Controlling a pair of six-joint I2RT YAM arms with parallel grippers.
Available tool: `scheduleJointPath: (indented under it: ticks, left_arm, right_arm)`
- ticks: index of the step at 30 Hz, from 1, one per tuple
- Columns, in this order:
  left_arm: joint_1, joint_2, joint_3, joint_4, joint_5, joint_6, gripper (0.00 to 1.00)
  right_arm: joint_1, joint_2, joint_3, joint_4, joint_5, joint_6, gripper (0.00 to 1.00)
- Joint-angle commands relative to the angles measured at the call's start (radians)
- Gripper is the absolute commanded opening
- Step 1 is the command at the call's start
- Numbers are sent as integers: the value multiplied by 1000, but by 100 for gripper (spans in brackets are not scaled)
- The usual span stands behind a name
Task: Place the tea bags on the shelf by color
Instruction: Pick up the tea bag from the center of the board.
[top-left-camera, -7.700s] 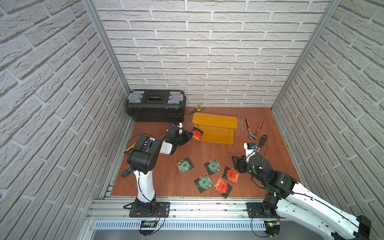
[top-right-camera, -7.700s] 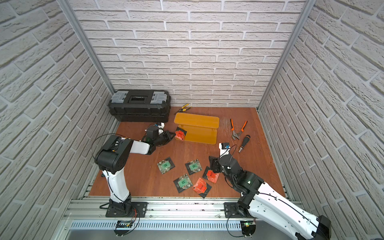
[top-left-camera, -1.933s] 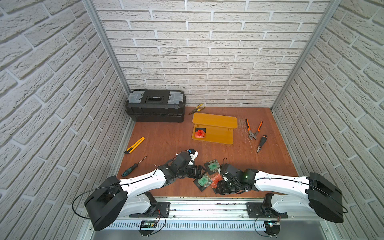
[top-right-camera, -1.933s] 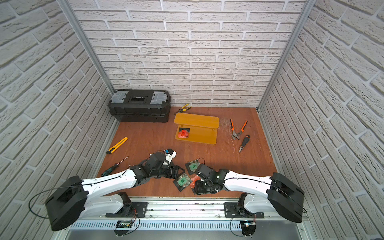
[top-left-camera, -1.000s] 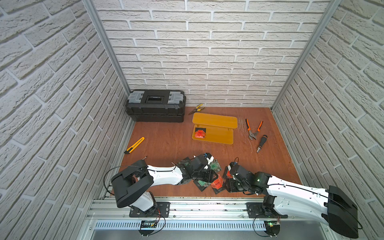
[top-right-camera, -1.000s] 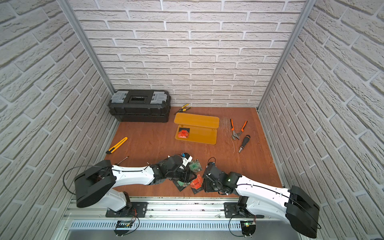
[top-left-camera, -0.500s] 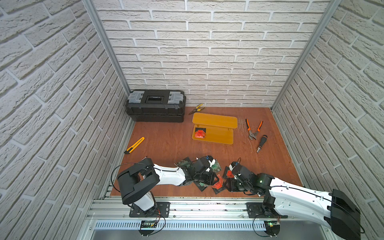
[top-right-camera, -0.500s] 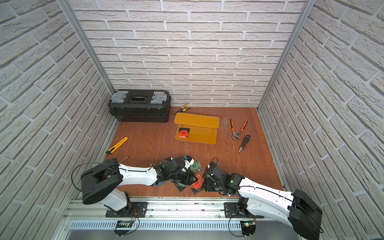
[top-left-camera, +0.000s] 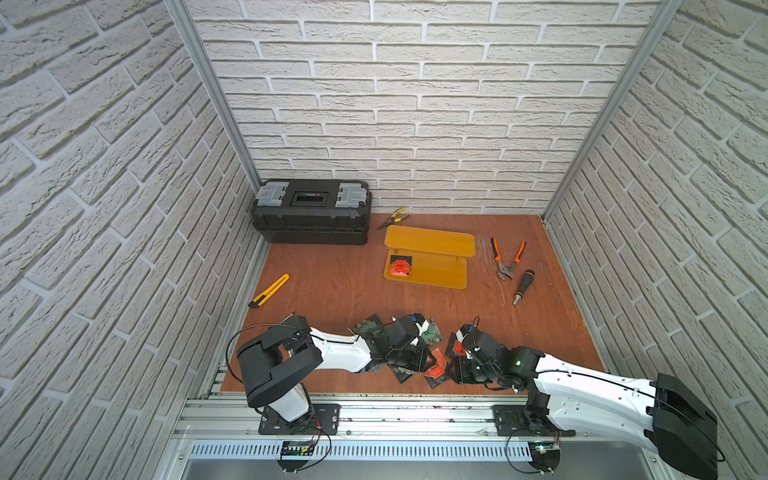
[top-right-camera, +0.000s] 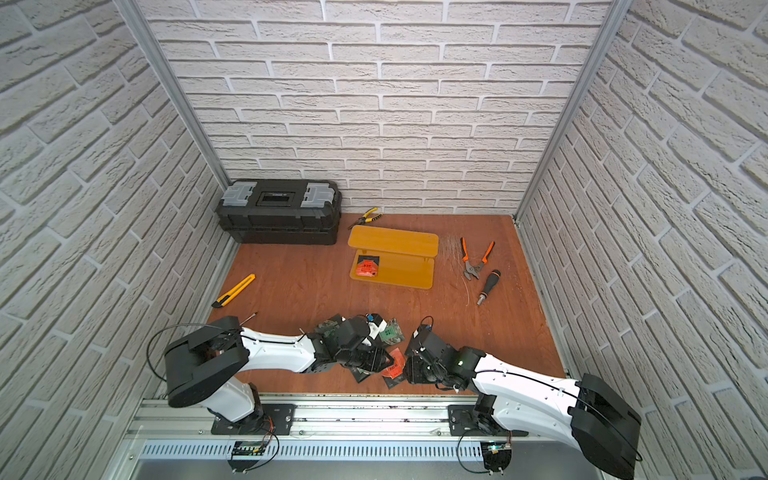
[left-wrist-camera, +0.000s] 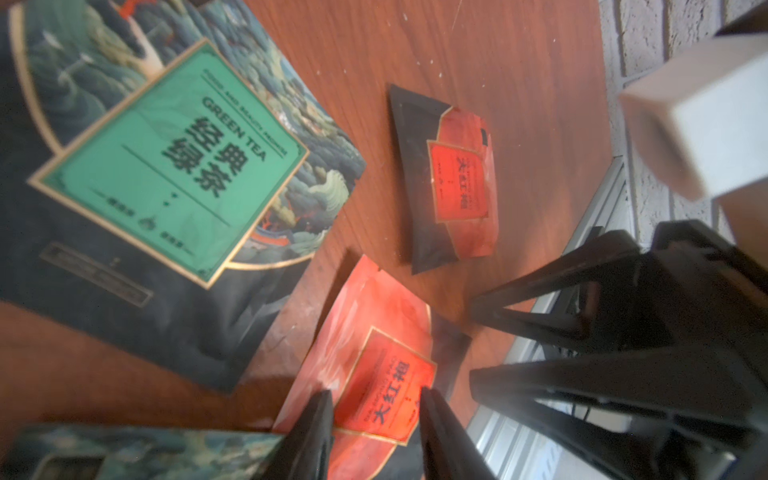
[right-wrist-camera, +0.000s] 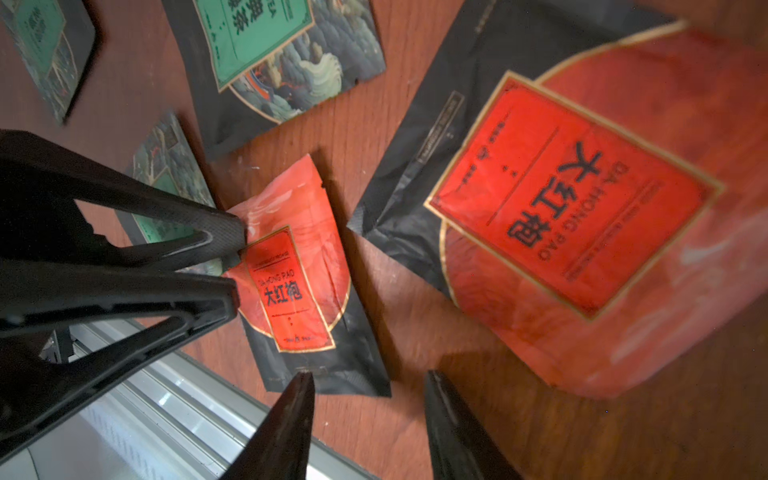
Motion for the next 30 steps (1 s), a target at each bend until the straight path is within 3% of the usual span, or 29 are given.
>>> scheduleJointPath:
  ticks: [1,9,21,30]
  left_arm:
    - [-6,22,-23,36,-12,-14,39]
    - [-6,43,-29,55,-14,-22,38]
    - [-6,51,-31,58,-19,-28,38]
    - [-6,27,-37,53,-56,-32,38]
  right_arm:
    - [-6,9,-14,43,-9,15,47]
    - [-7,25,-18,63,-20,20,44]
    - [-12,43,-22,87,-26,22,30]
    - [-17,20,-28,92,-24,16,5]
